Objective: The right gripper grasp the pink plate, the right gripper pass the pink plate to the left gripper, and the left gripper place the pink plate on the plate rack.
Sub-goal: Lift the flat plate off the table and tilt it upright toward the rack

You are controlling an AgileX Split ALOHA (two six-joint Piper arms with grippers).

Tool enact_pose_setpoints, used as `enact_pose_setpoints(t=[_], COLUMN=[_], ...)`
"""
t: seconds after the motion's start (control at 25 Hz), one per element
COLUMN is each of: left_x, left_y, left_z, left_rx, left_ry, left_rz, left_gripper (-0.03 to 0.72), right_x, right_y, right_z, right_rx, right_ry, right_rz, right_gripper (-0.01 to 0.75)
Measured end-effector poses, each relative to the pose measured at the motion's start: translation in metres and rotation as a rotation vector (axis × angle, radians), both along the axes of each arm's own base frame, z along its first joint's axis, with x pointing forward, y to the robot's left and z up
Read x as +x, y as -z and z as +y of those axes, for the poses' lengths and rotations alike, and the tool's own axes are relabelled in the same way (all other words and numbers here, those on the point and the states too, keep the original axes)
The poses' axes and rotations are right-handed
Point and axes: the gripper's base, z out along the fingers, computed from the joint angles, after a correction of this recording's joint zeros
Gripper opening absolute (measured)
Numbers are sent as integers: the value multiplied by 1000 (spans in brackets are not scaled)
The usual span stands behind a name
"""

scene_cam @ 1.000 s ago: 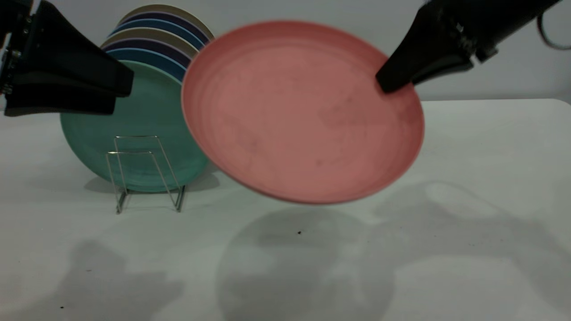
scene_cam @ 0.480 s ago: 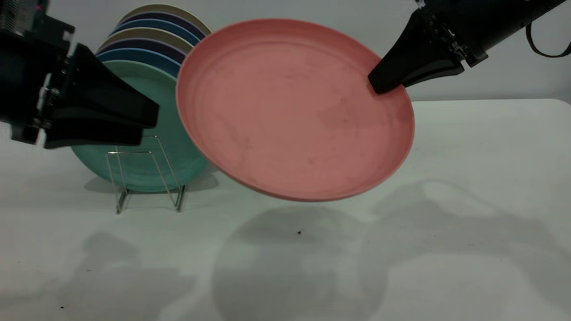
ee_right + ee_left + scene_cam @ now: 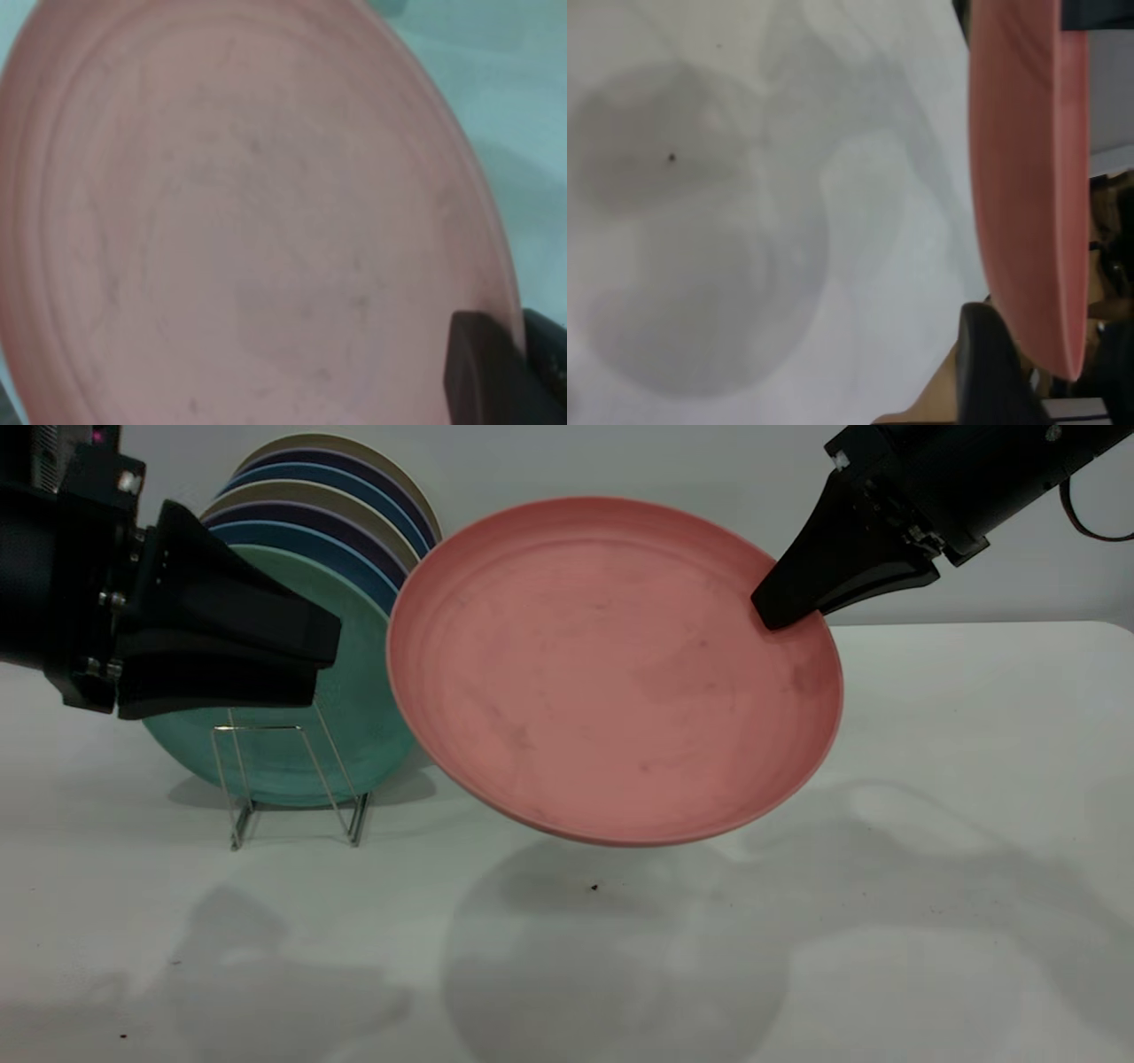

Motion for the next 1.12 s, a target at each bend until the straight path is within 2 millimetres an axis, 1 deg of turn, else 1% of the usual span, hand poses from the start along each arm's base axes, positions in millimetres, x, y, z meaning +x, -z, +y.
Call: enact_pose_setpoints(t=[0.12, 0.28, 0.52, 0.72, 0.96, 1.04, 1.12], left_x=[1, 1, 2, 2, 4, 4, 4], left_y=[-1, -3, 1, 0, 0, -1, -2], left_z=[-1, -10, -16, -19, -19, -19, -20], left_rx=[-16, -24, 28, 12, 11, 1, -8], left_ry=[-10, 0, -7, -7, -26, -36, -39], left_rz=[-9, -32, -43, -45, -46, -45, -44], left_gripper=[392, 392, 392, 392, 392, 378, 330], right_x=[-3, -8, -8, -17, -18, -19, -19], right_y=[0, 0, 0, -9, -12, -13, -13], right_z=[9, 23, 25, 39, 41, 41, 41], right_rx=[0, -7, -7, 138, 182, 189, 188], right_ry=[-21, -61, -62, -118, -136, -139, -140], right_rz=[0, -4, -11, 52, 51, 52, 50], right_gripper=[15, 15, 18, 19, 27, 27, 27])
